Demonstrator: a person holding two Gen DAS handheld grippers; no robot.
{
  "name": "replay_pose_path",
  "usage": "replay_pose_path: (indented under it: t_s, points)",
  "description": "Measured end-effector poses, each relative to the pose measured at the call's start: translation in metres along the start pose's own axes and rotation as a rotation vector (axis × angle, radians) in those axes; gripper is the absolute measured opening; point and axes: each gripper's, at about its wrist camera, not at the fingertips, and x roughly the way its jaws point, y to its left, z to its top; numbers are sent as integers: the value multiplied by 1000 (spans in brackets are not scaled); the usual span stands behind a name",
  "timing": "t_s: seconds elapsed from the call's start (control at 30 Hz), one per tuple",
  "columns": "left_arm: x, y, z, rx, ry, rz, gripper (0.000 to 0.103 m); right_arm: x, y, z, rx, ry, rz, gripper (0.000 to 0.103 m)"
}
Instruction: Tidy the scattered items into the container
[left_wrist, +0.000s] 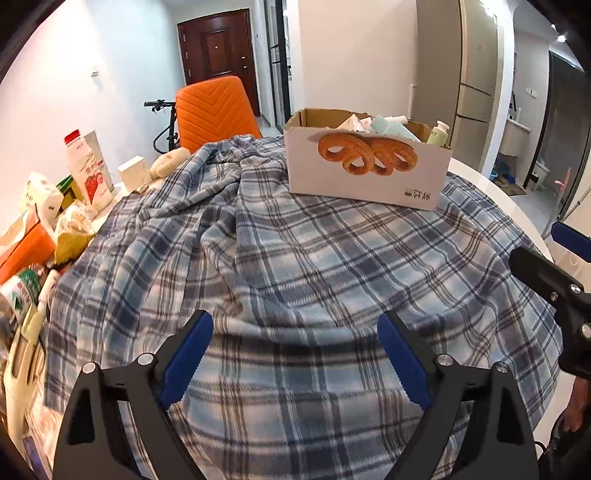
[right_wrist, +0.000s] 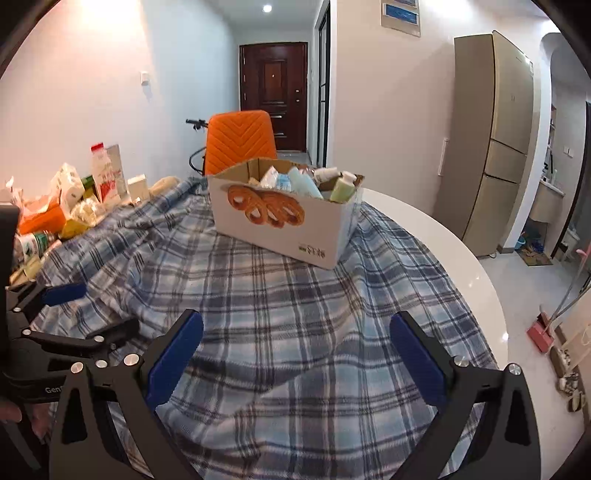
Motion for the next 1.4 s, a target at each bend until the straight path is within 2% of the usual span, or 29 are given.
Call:
replay_pose_path:
  t_s: [0.17, 0.33, 0.47, 0.63, 0.83, 1.03, 1.4]
  points:
    - [-8, -5, -8, -7, -37, 15, 92, -5, -6, -13, 21, 14, -14, 101]
    - [-12, -8, -11, -15, -29, -12, 92, -13, -15, -23, 87, -2, 3, 101]
    - [-17, -11, -14, -5, -40, -4, 92, -17, -18, -27, 96, -16, -15, 101]
    - [-21, -9, -20, -37, -34, -19, 92, -25, -23, -38, 96, -59, 62, 101]
    - [-21, -13, -28, -26, -38, -10, 92, -28, -32, -52, 123, -60, 9, 101]
    - [-28, -15, -28, -28, -61, -37, 92, -29, -40, -54, 160, -61, 21, 101]
    - [-30, -14, -29, -41, -63, -30, 92, -23, -36, -58, 144, -37, 19, 101]
